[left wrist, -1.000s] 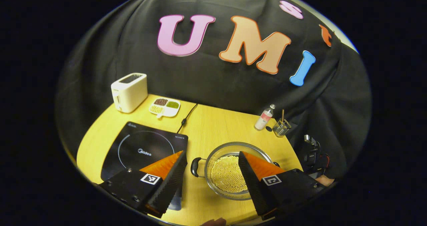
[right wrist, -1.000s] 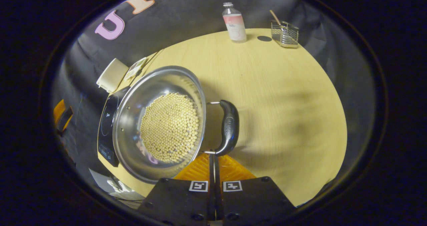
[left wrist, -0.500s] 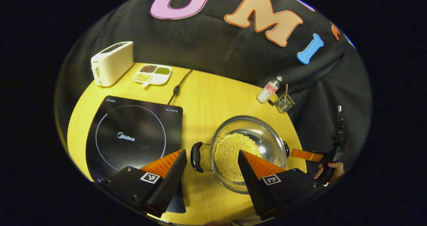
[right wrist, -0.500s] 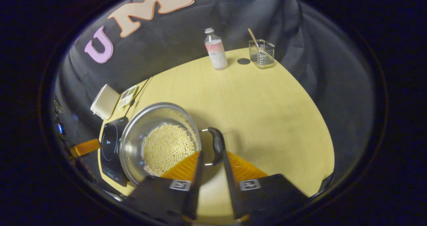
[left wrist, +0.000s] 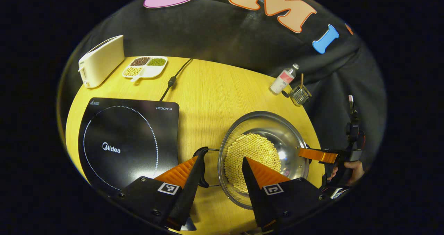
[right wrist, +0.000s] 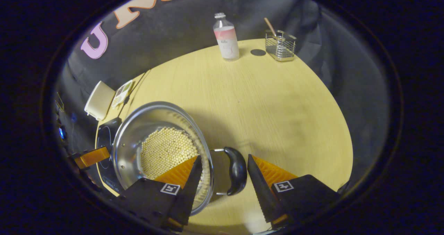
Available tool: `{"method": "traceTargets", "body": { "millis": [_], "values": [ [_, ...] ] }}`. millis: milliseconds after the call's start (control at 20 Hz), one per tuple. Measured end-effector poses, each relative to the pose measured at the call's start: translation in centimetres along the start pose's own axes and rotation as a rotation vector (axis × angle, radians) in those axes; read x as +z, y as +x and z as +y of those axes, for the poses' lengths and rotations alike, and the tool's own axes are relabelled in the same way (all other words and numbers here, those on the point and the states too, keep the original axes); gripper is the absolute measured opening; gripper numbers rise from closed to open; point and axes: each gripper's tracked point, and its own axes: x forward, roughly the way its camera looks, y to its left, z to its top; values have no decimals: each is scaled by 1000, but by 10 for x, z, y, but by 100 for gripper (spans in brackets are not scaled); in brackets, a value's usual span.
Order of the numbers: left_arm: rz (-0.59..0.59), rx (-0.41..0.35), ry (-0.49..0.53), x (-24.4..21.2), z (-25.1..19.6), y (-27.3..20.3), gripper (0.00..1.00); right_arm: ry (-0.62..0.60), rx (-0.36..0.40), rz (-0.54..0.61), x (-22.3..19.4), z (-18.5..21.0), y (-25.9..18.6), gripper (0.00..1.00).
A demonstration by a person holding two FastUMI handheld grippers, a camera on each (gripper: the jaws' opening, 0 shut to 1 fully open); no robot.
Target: First push the handle of the pot to place it horizontally, then grasp the pot with both hands and set it on the induction cooktop.
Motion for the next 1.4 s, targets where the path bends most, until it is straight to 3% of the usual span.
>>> {"method": "traceTargets", "body": {
  "millis": [150, 200, 300, 350, 450, 500, 600, 650, 800, 850, 1000, 1100, 1150, 1200, 1250, 1400],
  "values": [
    [-8, 44, 78, 11, 3, 6, 72, -27, -26, 33, -8, -4, 11, 72],
    [-17, 59, 93, 14, 6, 5, 77, -40, -33, 48, -12, -6, 12, 72],
    [30, 114, 120, 6, 22, 6, 76, -61, -41, 49, -16, -8, 12, 72],
    [62, 121, 120, 0, 27, 10, 82, -68, -42, 52, -18, -9, 11, 72],
    [146, 70, 56, -19, 21, 22, 82, -55, -39, 61, -22, -11, 14, 74],
    [186, 49, 25, -30, 21, 28, 76, -47, -40, 68, -23, -13, 17, 77],
    [243, 34, -4, -45, 17, 36, 75, -27, -13, 81, -23, -8, 19, 78],
    [229, 40, 12, -43, 17, 40, 73, -30, -16, 76, -24, -10, 21, 72],
    [179, 93, 107, -26, 28, 40, 70, -18, -15, 77, -21, -10, 22, 73],
    [157, 113, 143, -15, 31, 39, 77, -22, -12, 75, -22, -10, 22, 73],
    [252, 100, 189, -29, 27, 46, 80, -24, -12, 81, -20, -9, 26, 76],
    [293, 110, 187, -39, 27, 49, 72, -17, -6, 88, -19, -7, 22, 76],
    [273, 111, 180, -34, 27, 52, 72, -13, -5, 93, -23, -7, 27, 64],
    [294, 108, 164, -38, 27, 51, 66, -9, 1, 101, -21, -7, 26, 66],
    [295, 104, 157, -38, 25, 49, 64, -5, 14, 105, -23, -6, 23, 60],
    [295, 102, 133, -41, 22, 49, 60, -4, 34, 113, -25, -8, 15, 53]
  ]
}}
